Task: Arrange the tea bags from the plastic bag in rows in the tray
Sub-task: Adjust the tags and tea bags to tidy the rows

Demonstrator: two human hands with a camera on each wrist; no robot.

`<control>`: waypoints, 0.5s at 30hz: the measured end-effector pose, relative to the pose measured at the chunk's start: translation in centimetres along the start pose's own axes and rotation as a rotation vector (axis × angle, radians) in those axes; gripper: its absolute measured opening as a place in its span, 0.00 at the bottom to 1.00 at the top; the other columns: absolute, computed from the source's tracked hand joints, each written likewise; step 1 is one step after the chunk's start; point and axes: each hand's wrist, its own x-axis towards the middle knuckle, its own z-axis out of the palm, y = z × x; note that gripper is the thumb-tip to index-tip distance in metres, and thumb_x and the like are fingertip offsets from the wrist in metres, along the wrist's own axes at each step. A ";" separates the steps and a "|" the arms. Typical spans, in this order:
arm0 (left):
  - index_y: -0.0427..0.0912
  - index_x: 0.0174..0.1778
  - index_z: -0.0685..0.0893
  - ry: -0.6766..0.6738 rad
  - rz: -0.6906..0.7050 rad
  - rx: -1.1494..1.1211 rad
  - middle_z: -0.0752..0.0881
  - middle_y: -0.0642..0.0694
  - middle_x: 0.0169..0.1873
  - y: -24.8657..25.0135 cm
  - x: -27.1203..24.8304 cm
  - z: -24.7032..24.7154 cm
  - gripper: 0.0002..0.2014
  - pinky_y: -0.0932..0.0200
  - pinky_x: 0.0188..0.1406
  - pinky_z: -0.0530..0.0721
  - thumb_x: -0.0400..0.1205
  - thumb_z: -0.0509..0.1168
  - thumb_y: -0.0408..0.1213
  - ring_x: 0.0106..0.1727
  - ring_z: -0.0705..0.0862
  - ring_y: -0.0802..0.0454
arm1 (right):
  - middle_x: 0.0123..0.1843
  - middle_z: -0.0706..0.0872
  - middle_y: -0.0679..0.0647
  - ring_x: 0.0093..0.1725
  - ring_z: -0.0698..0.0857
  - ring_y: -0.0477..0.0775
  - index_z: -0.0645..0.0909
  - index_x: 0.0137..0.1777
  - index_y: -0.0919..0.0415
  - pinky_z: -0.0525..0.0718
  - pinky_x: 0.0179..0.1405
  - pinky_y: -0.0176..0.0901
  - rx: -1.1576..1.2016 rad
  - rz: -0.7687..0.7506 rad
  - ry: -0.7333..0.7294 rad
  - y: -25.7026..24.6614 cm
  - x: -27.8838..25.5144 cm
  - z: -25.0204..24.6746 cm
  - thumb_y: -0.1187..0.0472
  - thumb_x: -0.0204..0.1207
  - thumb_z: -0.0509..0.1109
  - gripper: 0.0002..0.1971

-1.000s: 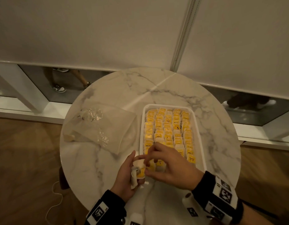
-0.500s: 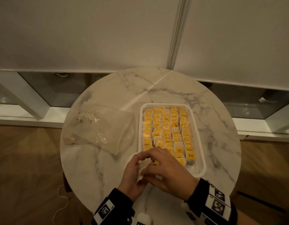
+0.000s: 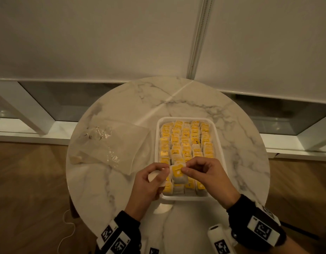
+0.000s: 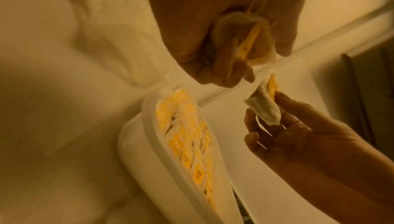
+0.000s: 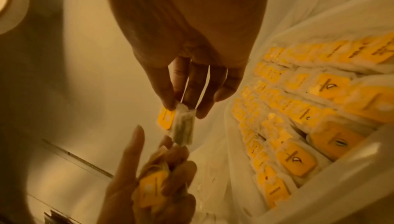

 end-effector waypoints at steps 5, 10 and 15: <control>0.42 0.36 0.90 -0.040 0.256 0.281 0.87 0.57 0.30 1.0 1.2 0.4 0.05 0.74 0.31 0.75 0.76 0.76 0.29 0.28 0.81 0.66 | 0.41 0.91 0.54 0.43 0.89 0.50 0.89 0.45 0.64 0.86 0.46 0.48 -0.009 0.008 -0.033 0.4 -0.5 -0.1 0.61 0.68 0.80 0.09; 0.45 0.35 0.92 -0.089 0.308 0.386 0.90 0.52 0.33 0.7 2.0 0.5 0.05 0.67 0.45 0.80 0.72 0.77 0.42 0.39 0.88 0.57 | 0.45 0.93 0.52 0.48 0.89 0.51 0.92 0.46 0.56 0.83 0.56 0.56 -0.135 0.001 -0.114 0.5 -0.5 -0.4 0.64 0.72 0.80 0.05; 0.52 0.35 0.92 -0.104 0.257 0.464 0.90 0.54 0.34 0.5 2.4 0.9 0.06 0.68 0.46 0.80 0.70 0.78 0.49 0.42 0.88 0.58 | 0.43 0.92 0.45 0.47 0.86 0.43 0.92 0.43 0.53 0.77 0.47 0.32 -0.355 -0.048 -0.110 1.0 0.1 -0.9 0.58 0.71 0.81 0.02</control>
